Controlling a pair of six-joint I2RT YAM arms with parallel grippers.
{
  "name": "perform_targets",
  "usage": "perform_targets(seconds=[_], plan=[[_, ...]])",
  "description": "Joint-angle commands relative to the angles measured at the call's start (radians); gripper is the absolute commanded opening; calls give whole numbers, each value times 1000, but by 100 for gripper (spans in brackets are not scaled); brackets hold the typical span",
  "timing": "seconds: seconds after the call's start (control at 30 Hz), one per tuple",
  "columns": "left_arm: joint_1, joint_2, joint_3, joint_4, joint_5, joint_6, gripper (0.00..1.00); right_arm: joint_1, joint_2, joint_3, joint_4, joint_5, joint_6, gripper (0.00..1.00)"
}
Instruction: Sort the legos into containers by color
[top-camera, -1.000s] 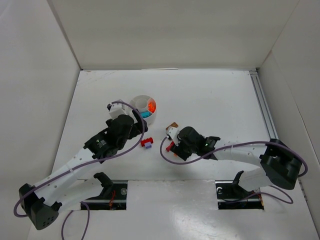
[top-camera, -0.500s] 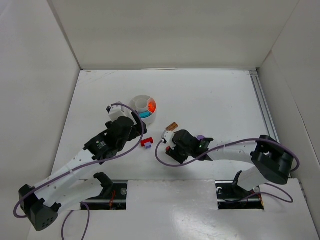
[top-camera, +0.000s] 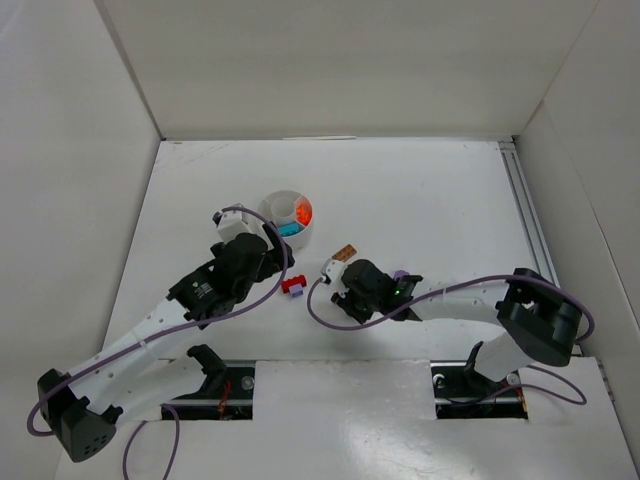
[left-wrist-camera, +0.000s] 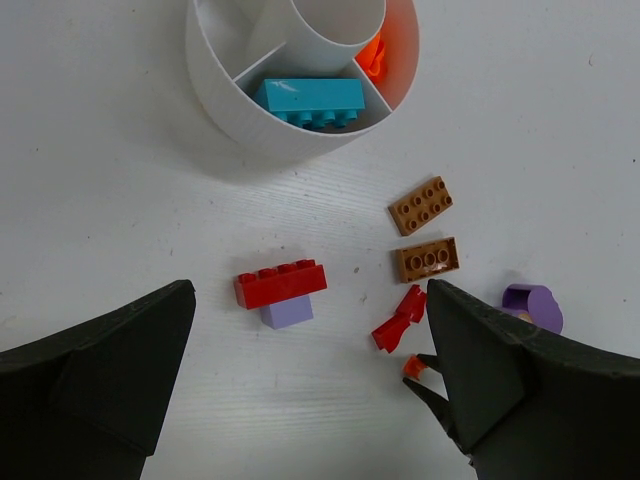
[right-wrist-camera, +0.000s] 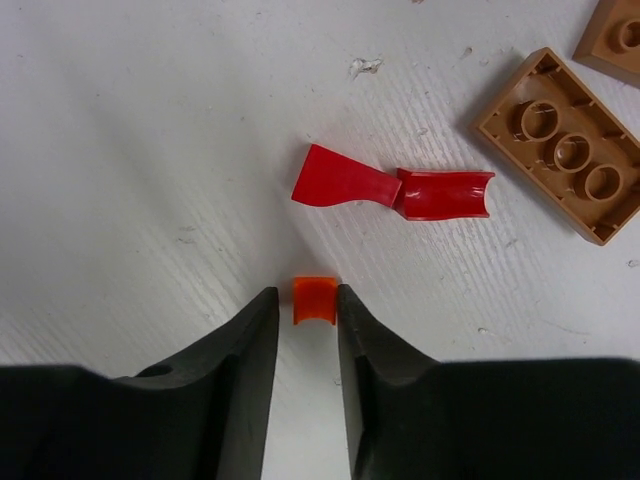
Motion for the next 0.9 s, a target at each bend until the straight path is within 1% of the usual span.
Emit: perform_targets(seconds=[0.0, 0.13, 0.23, 0.33, 0.37, 0.43, 0.47, 0.53, 0.57, 0.6, 0.7, 0.73, 0.8, 0.83, 0.87], plan=[[-5, -20, -4, 5, -19, -7, 100, 9, -3, 32, -11, 40, 31, 34], [-5, -29, -4, 5, -29, -16, 100, 9, -23, 32, -20, 49, 31, 27], [-5, -29, -4, -4, -29, -27, 100, 9, -49, 42, -20, 75, -4, 26], [-5, -39, -25, -16, -41, -71, 100, 9, -98, 92, -20, 112, -84, 26], [-5, -39, -25, -16, -41, -82, 100, 9, -109, 129, -20, 112, -136, 26], [-5, -65, -54, -27, -41, -124, 100, -23, -118, 172, -20, 112, -188, 26], [-5, -75, -65, -27, -41, -133, 100, -60, -118, 193, -20, 101, -237, 26], [-5, -101, -83, -27, -41, -151, 100, -104, -94, 276, -20, 54, -285, 26], [-5, -110, -96, -36, -55, -170, 100, -148, -79, 307, -20, 32, -311, 26], [-5, -110, -96, -36, -55, -170, 100, -167, -42, 369, -20, 9, -358, 26], [-5, -139, -114, -36, -64, -184, 100, -225, 33, 468, 0, -67, -435, 26], [-5, -150, -114, -21, -64, -184, 100, -238, 91, 533, 0, -80, -464, 26], [-5, -150, -123, -2, -55, -184, 100, -274, 147, 597, 0, -181, -494, 26], [-5, -150, -123, 10, -55, -184, 100, -285, 199, 655, 0, -214, -518, 26], [-5, -150, -123, 10, -55, -184, 100, -295, 248, 713, 0, -282, -549, 26]])
